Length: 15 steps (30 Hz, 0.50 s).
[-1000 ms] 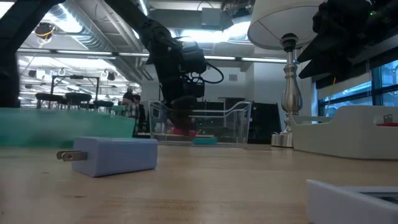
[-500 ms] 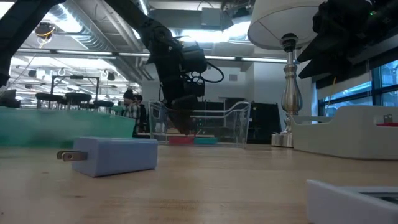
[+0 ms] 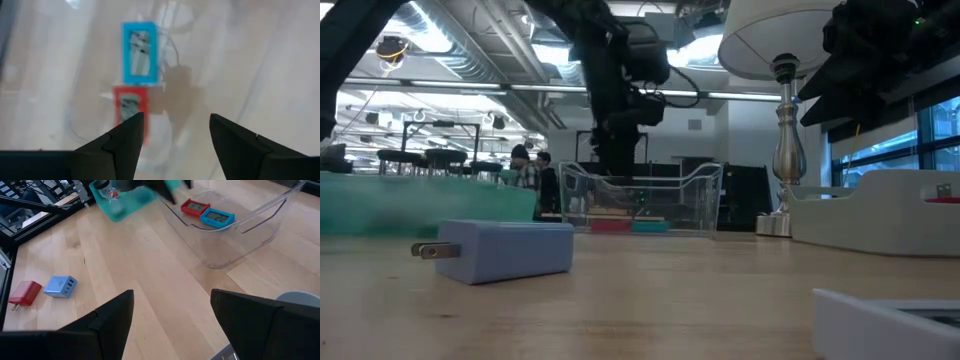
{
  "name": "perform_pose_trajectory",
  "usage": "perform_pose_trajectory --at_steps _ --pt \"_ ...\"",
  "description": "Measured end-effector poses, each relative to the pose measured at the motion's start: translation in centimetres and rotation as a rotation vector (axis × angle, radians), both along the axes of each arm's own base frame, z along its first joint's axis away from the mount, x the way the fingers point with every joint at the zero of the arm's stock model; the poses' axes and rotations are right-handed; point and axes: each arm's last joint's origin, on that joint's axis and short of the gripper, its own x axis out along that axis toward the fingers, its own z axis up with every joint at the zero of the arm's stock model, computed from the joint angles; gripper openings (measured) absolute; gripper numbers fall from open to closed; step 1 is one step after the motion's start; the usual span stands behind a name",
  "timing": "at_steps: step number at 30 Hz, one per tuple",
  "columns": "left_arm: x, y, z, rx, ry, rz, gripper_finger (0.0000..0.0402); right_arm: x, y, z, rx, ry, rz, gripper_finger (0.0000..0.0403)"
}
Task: Pick & Place Office items
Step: Put the white digital timer into the transparent bin
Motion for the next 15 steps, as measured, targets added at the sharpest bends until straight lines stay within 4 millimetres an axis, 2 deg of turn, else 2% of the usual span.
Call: perform_pose_trajectory --at_steps 5,9,13,15 --pt "0.3 -4.3 0.9 0.005 0.026 -0.104 0.0215 0.0 0.0 0.0 0.000 0.000 0.000 0.0268" --pt "0.3 -7.9 2.6 0.012 -0.030 -0.193 0.0210 0.0 0.0 0.0 0.000 0.000 0.000 0.0268" --pt "-1.0 -11.2 3.8 0.062 -0.062 -0.268 0.0204 0.0 0.0 0.0 0.000 0.000 0.000 0.0268" --pt "-2.0 -12.3 4.5 0.102 -0.088 -0.243 0.0201 0.0 0.0 0.0 0.000 0.000 0.000 0.0268"
